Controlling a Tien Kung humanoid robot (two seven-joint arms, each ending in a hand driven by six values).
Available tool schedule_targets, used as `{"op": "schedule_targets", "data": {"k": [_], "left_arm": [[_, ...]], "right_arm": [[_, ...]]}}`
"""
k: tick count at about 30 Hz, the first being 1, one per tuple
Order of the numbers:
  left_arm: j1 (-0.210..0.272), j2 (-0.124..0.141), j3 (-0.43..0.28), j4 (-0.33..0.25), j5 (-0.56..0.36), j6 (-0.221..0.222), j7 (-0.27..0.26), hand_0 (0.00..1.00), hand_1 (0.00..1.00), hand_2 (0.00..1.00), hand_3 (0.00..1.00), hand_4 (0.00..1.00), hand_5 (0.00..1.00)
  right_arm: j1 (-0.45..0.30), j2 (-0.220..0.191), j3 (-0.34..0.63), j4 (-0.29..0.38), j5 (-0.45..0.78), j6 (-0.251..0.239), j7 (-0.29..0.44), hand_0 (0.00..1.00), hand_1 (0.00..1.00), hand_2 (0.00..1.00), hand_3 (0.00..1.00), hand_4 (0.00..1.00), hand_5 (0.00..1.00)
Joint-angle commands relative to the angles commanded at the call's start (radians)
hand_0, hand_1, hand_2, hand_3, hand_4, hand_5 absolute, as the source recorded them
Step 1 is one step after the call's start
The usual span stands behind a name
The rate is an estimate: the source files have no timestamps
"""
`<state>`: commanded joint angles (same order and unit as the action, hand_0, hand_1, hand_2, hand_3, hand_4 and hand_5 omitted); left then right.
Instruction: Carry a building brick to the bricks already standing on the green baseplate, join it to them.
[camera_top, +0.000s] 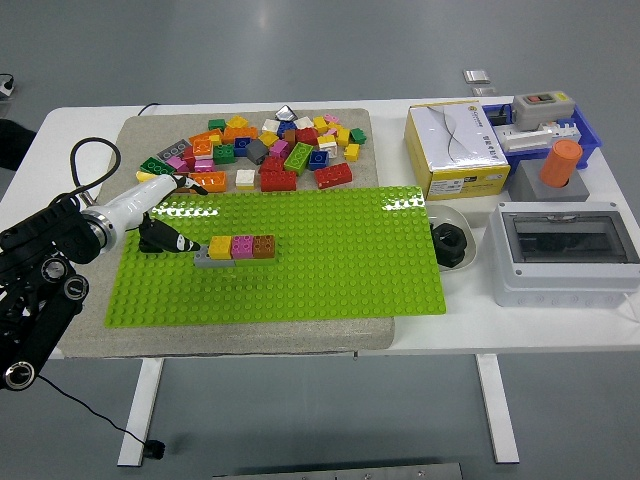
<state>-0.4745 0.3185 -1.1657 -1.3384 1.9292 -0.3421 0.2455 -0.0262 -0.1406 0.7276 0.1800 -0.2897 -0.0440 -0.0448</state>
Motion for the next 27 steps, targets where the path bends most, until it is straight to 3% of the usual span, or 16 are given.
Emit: {"op": "schedule_targets", "data": {"k": [3, 4, 8, 9, 10, 18, 27], "left_arm": [[0.009, 0.036, 0.021, -0.057, 0.025, 0.029, -0.019, 0.998, 0.998, 0.998, 0.666, 0.973, 0.137], [0.012, 0.042, 0.029, -0.068, 0.031, 0.039, -0.026, 0.998, 0.998, 0.998, 0.621, 0.965, 0.274], [0.024, 0.048, 0.052, -0.087, 0.048, 0.060, -0.042, 0.998, 0.998, 0.998, 0.621, 0.965, 0.274], [0.029, 0.047, 0.056, -0.091, 0.051, 0.064, -0.044, 0.998, 0.998, 0.998, 0.621, 0.965, 0.274], [0.033, 0.045, 0.060, -0.094, 0.054, 0.066, -0.046, 0.998, 0.998, 0.998, 0.595, 0.957, 0.357], [0.063, 0.025, 0.082, -0.116, 0.061, 0.098, -0.064, 0.998, 0.998, 0.998, 0.576, 0.922, 0.389], [0.076, -0.021, 0.113, -0.044, 0.077, 0.134, -0.093, 0.998, 0.998, 0.998, 0.571, 0.896, 0.386]], "right_arm": [[-0.001, -0.001, 0.007, 0.000, -0.005, 0.000, -0.001, 0.638, 0.569, 0.685, 0.762, 0.785, 0.942], [-0.001, -0.001, 0.011, 0.000, -0.010, 0.000, -0.001, 0.639, 0.568, 0.685, 0.762, 0.785, 0.942], [0.000, -0.002, 0.027, 0.000, -0.028, -0.001, -0.004, 0.639, 0.568, 0.685, 0.762, 0.785, 0.942], [0.000, -0.002, 0.029, 0.000, -0.032, -0.001, -0.004, 0.639, 0.568, 0.685, 0.762, 0.785, 0.942], [0.000, -0.002, 0.031, 0.000, -0.034, -0.001, -0.004, 0.639, 0.568, 0.685, 0.762, 0.785, 0.942], [0.000, -0.002, 0.045, 0.000, -0.049, -0.003, -0.006, 0.639, 0.566, 0.683, 0.760, 0.785, 0.942], [0.002, -0.001, 0.049, 0.000, -0.056, -0.002, -0.007, 0.639, 0.565, 0.682, 0.761, 0.785, 0.942]]}}
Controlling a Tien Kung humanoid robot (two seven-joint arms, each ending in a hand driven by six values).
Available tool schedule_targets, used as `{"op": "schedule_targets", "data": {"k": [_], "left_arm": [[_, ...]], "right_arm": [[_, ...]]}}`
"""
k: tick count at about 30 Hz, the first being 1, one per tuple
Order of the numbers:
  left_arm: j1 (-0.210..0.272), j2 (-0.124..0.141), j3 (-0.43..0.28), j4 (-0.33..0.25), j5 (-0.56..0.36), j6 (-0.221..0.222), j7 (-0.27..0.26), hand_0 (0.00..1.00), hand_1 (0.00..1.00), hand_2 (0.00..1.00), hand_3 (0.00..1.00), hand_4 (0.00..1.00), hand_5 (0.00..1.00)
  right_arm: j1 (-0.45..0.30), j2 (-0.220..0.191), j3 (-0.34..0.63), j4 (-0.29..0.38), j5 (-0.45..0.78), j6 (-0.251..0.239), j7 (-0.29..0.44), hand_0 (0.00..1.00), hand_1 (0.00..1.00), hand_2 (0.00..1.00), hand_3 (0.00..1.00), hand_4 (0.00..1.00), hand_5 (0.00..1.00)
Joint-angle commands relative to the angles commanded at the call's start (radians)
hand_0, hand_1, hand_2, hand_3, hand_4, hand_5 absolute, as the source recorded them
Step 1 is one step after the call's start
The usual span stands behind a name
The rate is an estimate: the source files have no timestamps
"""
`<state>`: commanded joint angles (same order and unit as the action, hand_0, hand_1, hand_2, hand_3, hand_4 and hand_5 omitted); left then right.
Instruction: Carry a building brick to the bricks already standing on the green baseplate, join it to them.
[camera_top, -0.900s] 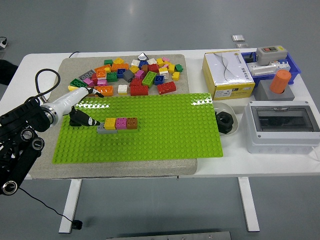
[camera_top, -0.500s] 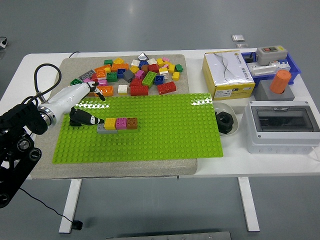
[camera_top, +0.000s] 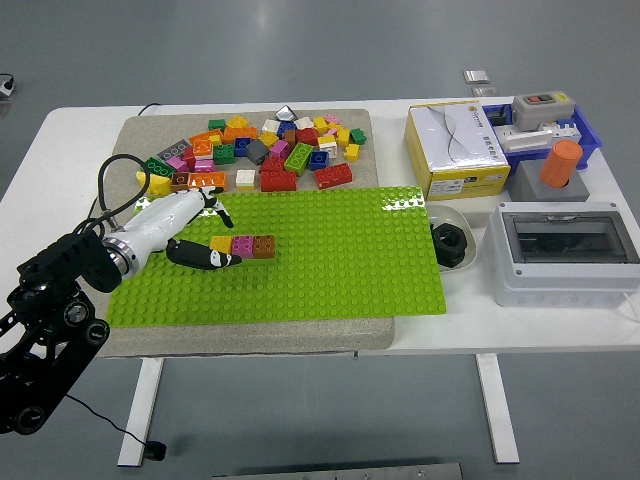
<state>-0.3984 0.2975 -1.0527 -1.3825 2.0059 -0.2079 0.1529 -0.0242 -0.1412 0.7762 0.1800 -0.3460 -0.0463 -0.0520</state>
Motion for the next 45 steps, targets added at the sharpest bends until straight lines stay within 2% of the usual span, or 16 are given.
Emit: {"op": "schedule_targets", "data": {"k": [5, 9, 26, 45], "left_arm": [[0.000, -0.023, 0.002, 0.053, 0.018, 0.023, -0.021, 0.998, 0.998, 0.998, 0.564, 0.877, 0.383], [0.003, -0.030, -0.006, 0.083, 0.033, 0.033, -0.031, 0.998, 0.998, 0.998, 0.560, 0.868, 0.377], [0.010, -0.033, -0.020, 0.116, 0.049, 0.034, -0.033, 0.998, 0.998, 0.998, 0.560, 0.843, 0.343], [0.008, -0.055, -0.005, 0.171, 0.046, 0.045, -0.039, 0.998, 0.998, 0.998, 0.558, 0.833, 0.329]], "right_arm": [[0.000, 0.001, -0.003, 0.000, 0.000, 0.000, 0.000, 0.639, 0.563, 0.683, 0.760, 0.785, 0.943], [0.000, 0.001, -0.005, 0.000, 0.000, 0.000, 0.000, 0.639, 0.566, 0.683, 0.761, 0.785, 0.943], [-0.001, 0.003, -0.010, 0.000, 0.005, 0.001, 0.002, 0.639, 0.565, 0.684, 0.760, 0.784, 0.941], [0.002, 0.005, -0.002, 0.000, -0.003, 0.000, 0.000, 0.639, 0.566, 0.686, 0.759, 0.783, 0.941]]}}
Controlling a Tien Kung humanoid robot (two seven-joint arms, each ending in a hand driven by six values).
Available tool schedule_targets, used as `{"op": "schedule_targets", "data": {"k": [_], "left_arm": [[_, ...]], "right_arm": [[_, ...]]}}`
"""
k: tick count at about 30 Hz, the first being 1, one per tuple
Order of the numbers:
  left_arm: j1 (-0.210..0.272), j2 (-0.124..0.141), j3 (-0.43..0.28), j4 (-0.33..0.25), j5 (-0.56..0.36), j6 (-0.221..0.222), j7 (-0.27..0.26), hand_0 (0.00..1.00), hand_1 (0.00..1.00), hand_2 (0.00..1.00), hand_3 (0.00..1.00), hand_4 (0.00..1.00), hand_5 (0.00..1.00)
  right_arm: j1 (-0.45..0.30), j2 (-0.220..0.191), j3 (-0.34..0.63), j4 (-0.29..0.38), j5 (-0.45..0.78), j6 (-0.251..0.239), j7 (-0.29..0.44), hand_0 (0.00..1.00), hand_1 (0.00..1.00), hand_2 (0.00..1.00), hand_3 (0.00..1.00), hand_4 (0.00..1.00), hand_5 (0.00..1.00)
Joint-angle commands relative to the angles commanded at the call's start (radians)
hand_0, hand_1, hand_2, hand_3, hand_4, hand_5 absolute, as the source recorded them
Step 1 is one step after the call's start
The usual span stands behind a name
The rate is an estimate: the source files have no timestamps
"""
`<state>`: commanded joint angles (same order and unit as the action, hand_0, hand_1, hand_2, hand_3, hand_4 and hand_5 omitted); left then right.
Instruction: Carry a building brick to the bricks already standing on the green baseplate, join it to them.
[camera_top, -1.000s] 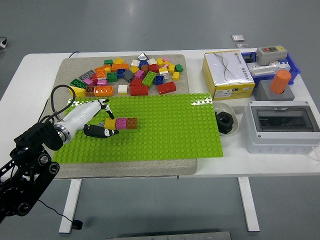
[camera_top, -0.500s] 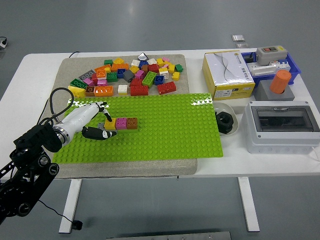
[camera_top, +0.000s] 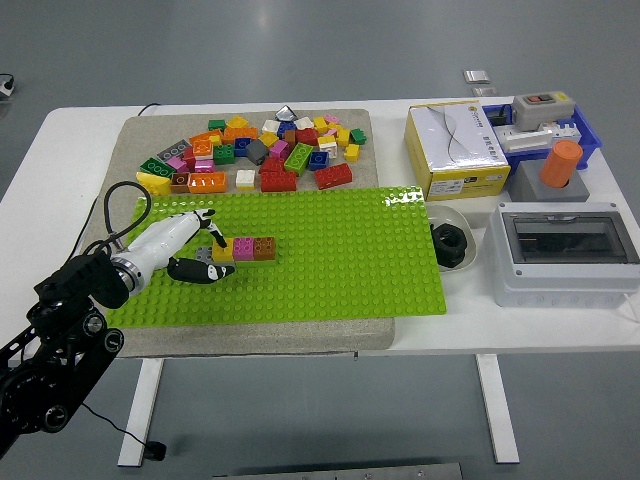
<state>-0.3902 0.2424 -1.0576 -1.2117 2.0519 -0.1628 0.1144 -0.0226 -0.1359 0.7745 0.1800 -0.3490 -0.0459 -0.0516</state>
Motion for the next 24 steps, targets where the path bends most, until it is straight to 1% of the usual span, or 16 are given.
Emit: {"op": "schedule_targets", "data": {"k": [12, 16, 24], "left_arm": [[0.002, -0.003, 0.005, 0.007, 0.001, 0.000, -0.001, 0.998, 0.998, 0.998, 0.554, 0.826, 0.323], [0.004, 0.002, -0.008, -0.008, 0.004, -0.003, 0.001, 0.998, 0.998, 0.998, 0.554, 0.826, 0.323], [0.006, 0.022, -0.049, -0.047, 0.014, -0.017, 0.007, 0.998, 0.998, 0.998, 0.552, 0.817, 0.309]], "right_arm": [[0.001, 0.001, 0.004, 0.000, -0.004, -0.001, -0.001, 0.639, 0.566, 0.685, 0.759, 0.781, 0.941], [0.000, 0.001, 0.004, 0.000, -0.004, -0.001, -0.002, 0.639, 0.566, 0.685, 0.759, 0.781, 0.941], [-0.003, 0.003, 0.007, 0.000, -0.006, -0.001, -0.002, 0.640, 0.566, 0.685, 0.758, 0.778, 0.937]]}}
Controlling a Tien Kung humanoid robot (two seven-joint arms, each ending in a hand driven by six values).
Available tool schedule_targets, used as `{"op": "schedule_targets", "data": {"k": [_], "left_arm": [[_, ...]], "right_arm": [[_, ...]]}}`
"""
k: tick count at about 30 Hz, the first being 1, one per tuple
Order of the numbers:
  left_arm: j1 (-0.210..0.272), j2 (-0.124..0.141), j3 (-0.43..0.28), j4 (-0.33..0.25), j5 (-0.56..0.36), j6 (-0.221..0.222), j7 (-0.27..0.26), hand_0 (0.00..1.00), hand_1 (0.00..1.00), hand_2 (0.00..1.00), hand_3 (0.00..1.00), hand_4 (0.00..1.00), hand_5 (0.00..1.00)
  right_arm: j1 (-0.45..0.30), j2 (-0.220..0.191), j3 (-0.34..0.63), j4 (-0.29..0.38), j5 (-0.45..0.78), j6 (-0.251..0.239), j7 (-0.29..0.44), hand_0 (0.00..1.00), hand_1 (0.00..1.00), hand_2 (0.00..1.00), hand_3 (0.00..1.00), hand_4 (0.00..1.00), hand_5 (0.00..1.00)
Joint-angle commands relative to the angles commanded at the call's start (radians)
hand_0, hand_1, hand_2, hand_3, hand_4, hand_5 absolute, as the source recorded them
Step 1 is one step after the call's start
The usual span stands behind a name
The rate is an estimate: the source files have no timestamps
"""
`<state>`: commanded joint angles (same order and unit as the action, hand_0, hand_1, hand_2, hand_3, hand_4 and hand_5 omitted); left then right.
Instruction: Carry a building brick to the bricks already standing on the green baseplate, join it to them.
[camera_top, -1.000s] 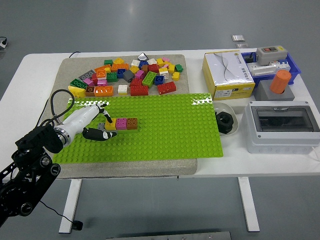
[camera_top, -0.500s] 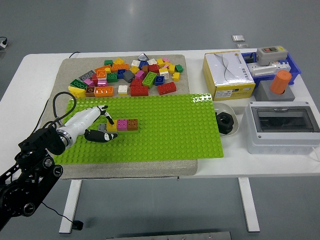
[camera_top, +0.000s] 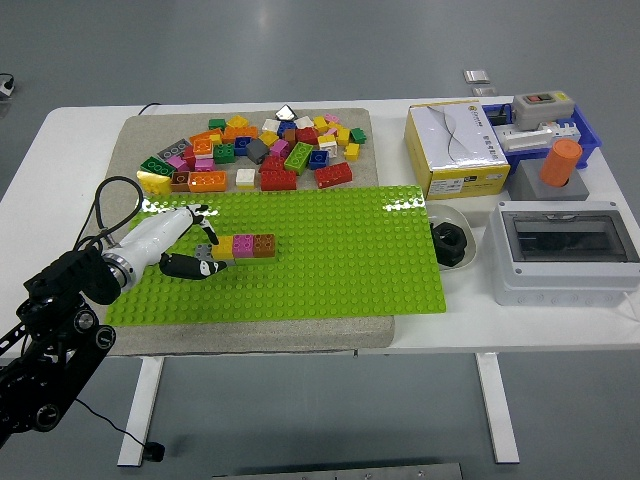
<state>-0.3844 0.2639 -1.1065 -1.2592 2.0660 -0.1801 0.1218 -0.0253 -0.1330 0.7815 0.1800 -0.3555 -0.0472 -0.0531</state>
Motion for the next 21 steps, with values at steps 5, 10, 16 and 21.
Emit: {"op": "schedule_targets", "data": {"k": [5, 10, 16, 21], "left_arm": [[0.008, 0.014, -0.040, -0.033, -0.003, -0.003, -0.001, 0.998, 0.998, 0.998, 0.563, 0.788, 0.272], [0.023, 0.055, -0.096, -0.090, -0.018, 0.009, -0.014, 0.998, 0.998, 0.998, 0.563, 0.788, 0.272], [0.039, 0.165, -0.093, -0.168, -0.049, 0.034, -0.050, 0.998, 0.998, 0.998, 0.623, 0.724, 0.066], [0.073, 0.267, -0.073, -0.200, -0.068, 0.087, -0.098, 0.998, 0.998, 0.998, 0.713, 0.757, 0.017]], "right_arm": [[-0.001, 0.000, -0.003, 0.000, 0.002, 0.000, 0.001, 0.640, 0.566, 0.686, 0.759, 0.777, 0.937], [0.001, -0.002, -0.004, 0.000, 0.000, 0.000, 0.001, 0.640, 0.566, 0.686, 0.759, 0.777, 0.937], [0.007, -0.007, 0.014, 0.000, -0.020, -0.003, -0.001, 0.640, 0.565, 0.686, 0.761, 0.775, 0.935], [0.010, -0.011, 0.058, 0.000, -0.060, -0.005, -0.001, 0.640, 0.565, 0.686, 0.760, 0.774, 0.935]]}}
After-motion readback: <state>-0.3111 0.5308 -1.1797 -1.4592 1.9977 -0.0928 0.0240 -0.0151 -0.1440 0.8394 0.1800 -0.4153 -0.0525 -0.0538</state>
